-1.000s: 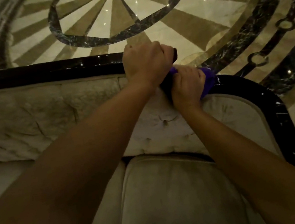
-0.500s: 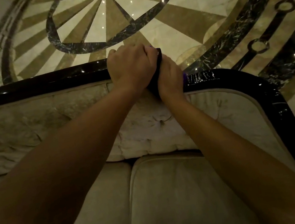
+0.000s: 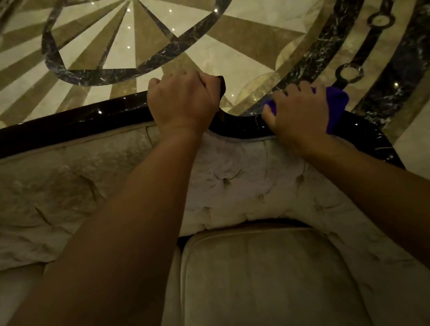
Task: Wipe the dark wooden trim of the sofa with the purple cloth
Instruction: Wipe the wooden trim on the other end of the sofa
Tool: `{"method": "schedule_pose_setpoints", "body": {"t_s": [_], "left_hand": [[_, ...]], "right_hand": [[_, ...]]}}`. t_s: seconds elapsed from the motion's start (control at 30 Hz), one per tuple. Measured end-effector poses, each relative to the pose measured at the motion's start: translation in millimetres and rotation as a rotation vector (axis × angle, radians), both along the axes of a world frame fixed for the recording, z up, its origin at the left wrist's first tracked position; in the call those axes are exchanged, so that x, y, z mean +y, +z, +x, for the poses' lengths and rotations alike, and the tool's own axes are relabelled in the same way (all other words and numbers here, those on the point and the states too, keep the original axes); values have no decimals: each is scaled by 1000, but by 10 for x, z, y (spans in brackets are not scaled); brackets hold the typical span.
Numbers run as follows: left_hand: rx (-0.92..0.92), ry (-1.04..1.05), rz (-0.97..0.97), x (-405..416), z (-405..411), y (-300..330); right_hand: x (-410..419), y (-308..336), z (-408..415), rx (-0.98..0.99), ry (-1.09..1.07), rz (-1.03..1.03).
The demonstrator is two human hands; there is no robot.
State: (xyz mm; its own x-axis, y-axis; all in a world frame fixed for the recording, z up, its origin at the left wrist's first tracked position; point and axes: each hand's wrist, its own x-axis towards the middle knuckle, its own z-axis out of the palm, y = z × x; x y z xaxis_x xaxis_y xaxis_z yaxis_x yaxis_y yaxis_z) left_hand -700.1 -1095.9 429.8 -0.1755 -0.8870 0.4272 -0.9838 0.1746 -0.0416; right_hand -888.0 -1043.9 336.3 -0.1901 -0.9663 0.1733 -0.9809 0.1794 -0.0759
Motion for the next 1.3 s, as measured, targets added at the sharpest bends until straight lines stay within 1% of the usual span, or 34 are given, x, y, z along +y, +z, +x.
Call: {"method": "schedule_pose_setpoints", "body": {"t_s": [0.1, 0.17, 0.3, 0.37, 0.43, 0.5, 0.7, 0.77, 0.83, 0.9, 1.0, 1.07, 1.1, 1.17, 1.2, 1.3], "left_hand": [[11, -4, -21, -2, 5, -14], [29, -14, -42, 5, 1, -18], [33, -6, -44, 7, 4, -5], [16, 9, -39, 4, -6, 3], [12, 17, -36, 2, -12, 0], [0, 27, -40, -7, -12, -14], [-22, 27, -58, -25, -9, -42], [-21, 24, -65, -16, -1, -38], [-21, 10, -42, 27, -20, 10], [-16, -2, 41, 95, -28, 97], [-9, 18, 207, 231, 17, 208], [11, -29, 264, 393, 73, 206], [20, -68, 270, 505, 91, 197], [52, -150, 224, 734, 108, 189], [78, -186, 206, 851, 103, 203], [148, -252, 221, 1190, 10, 264]], "right_hand": [[21, -56, 107, -56, -52, -104], [-23, -58, 169, -83, -46, -138], [-93, -44, 463, -101, 76, -132], [-121, -15, 663, -216, 101, -170], [-151, 40, 807, -366, 81, -218], [-187, 73, 841, -439, 69, -251], [29, 45, 792, -323, 170, -268], [132, 56, 731, -256, 211, -206], [189, 171, 537, -105, 269, -40], [261, 354, 303, 18, 263, 153], [442, 696, -20, 72, 110, 353], [670, 816, -253, 158, 17, 507], [825, 831, -381, 167, -28, 567], [1131, 851, -600, 122, -79, 601], [1260, 874, -673, 68, -89, 601], [1502, 1006, -736, -185, -98, 594]]}}
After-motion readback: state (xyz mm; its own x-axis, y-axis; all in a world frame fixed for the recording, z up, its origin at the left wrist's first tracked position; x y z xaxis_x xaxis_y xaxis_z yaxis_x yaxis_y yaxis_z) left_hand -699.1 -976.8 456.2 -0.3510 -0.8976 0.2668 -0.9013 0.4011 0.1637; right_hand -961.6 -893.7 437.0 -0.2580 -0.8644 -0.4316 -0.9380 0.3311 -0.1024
